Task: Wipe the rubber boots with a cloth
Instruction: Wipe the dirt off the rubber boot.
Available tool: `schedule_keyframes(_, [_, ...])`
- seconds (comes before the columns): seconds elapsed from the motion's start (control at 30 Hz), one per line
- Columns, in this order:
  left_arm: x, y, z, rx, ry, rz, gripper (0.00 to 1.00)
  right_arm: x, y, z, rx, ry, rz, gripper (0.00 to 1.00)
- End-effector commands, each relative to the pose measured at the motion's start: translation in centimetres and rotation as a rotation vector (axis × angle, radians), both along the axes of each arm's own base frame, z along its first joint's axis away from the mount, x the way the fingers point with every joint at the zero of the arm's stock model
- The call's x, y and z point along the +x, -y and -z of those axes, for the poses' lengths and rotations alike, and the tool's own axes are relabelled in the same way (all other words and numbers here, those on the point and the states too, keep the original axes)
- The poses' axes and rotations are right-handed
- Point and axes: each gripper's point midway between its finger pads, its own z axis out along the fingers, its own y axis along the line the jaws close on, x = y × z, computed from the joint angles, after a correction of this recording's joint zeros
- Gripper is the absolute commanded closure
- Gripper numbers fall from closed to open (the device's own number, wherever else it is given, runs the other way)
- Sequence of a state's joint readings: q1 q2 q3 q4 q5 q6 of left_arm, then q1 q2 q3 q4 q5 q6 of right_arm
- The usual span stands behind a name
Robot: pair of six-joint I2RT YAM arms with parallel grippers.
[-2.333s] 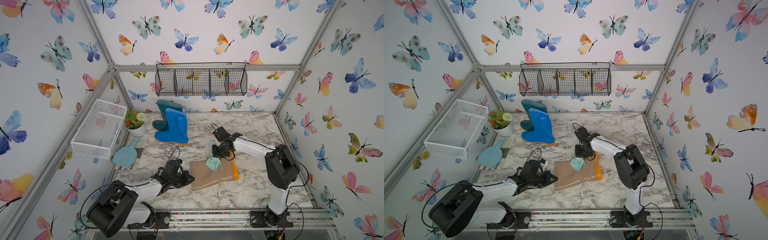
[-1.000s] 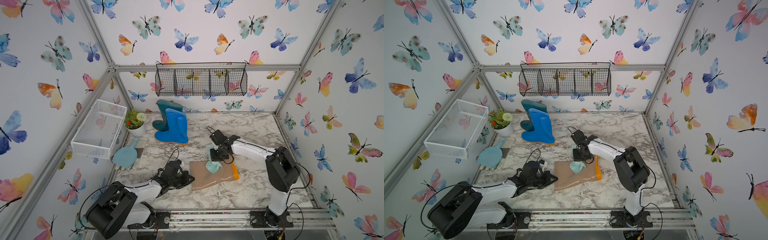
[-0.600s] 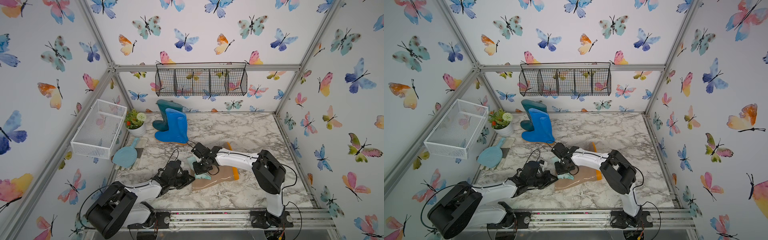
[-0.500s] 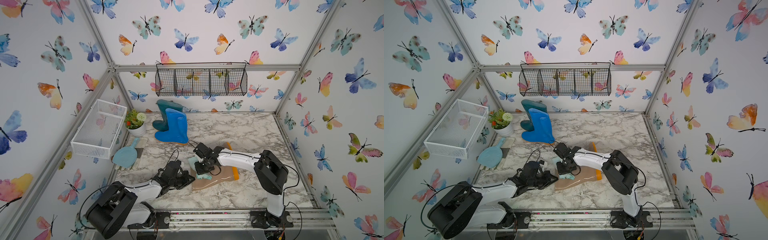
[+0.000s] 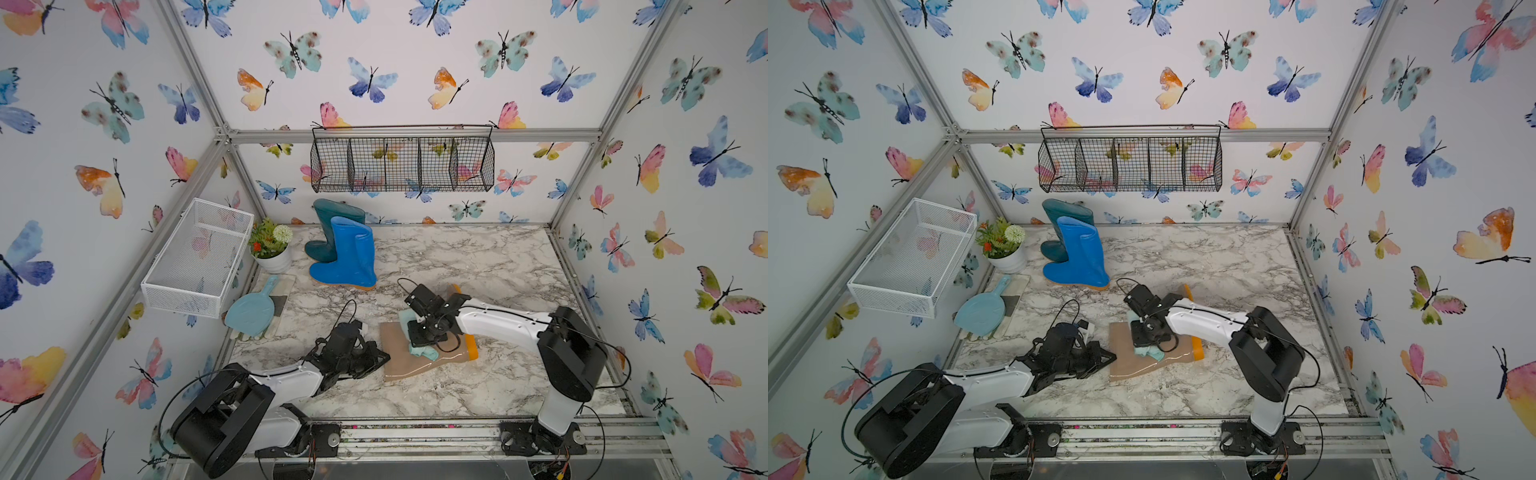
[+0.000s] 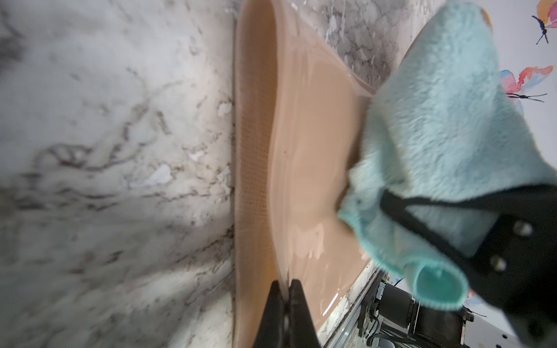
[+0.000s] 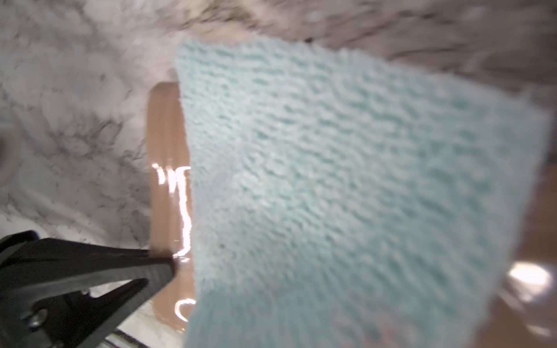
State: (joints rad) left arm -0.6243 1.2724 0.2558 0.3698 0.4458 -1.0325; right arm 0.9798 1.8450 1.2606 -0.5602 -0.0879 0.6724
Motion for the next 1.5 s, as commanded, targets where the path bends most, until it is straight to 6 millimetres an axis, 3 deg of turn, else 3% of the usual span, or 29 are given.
schedule_keyframes(0.0, [-0.3, 0.2, -0.4, 0.004, 0.022, 0.036, 1.00, -1.1, -1.0, 0.4, -0.057, -0.009, -0.045, 0.99])
schedule_keyframes(0.07, [-0.1, 0.0, -0.8, 0.017, 0.031, 0.039, 1.00, -0.1, 1.1, 0.3, -0.097, 0.016, -0.014, 0.99])
schedule_keyframes(0.17, [0.0, -0.3, -1.2, 0.034, 0.051, 0.036, 1.00, 1.2, 5.7, -0.4, -0.110, 0.018, 0.081, 0.99])
schedule_keyframes(0.23, [-0.1, -0.4, -1.3, 0.027, 0.052, 0.033, 1.00, 1.2, 8.8, -0.2, -0.119, 0.010, 0.150, 0.99])
schedule_keyframes(0.3, [-0.4, -0.5, -1.0, 0.012, 0.042, 0.026, 1.00, 0.8, 10.4, -0.1, -0.121, 0.024, 0.184, 0.99])
schedule_keyframes(0.4, [-0.2, -0.5, -1.2, -0.005, 0.050, 0.017, 1.00, -0.3, 9.3, 0.3, -0.070, -0.032, 0.184, 0.99])
schedule_keyframes(0.63, [0.4, 0.3, -1.5, -0.001, 0.049, 0.043, 1.00, -3.2, -0.4, 0.3, -0.068, -0.015, -0.054, 0.99])
schedule_keyframes(0.73, [-0.2, 0.0, -1.1, -0.003, 0.036, 0.043, 1.00, -3.3, 0.5, 1.0, -0.123, -0.006, -0.045, 0.99])
schedule_keyframes(0.93, [-0.7, -0.9, -1.5, 0.000, 0.047, 0.014, 1.00, -2.1, 8.9, 1.5, -0.129, -0.049, 0.158, 0.99])
schedule_keyframes(1.03, [-0.9, -1.1, -1.4, -0.003, 0.047, 0.011, 1.00, -1.9, 10.2, 1.3, -0.122, -0.013, 0.182, 0.99])
schedule_keyframes(1.13, [-1.1, -1.1, -0.9, -0.013, 0.033, 0.006, 1.00, -2.3, 8.1, 1.7, -0.076, -0.065, 0.160, 0.99])
schedule_keyframes(1.33, [-0.7, -1.1, -1.4, -0.015, 0.047, -0.005, 1.00, -4.4, -2.5, 0.3, -0.053, -0.010, -0.108, 0.99])
schedule_keyframes(1.4, [-0.8, -1.2, -1.4, -0.009, 0.051, -0.008, 1.00, -4.7, -3.1, 0.6, -0.090, 0.006, -0.145, 0.99])
schedule_keyframes(1.47, [-1.1, -1.4, -1.1, -0.010, 0.045, -0.011, 1.00, -4.5, -1.0, 1.1, -0.133, 0.015, -0.109, 0.99])
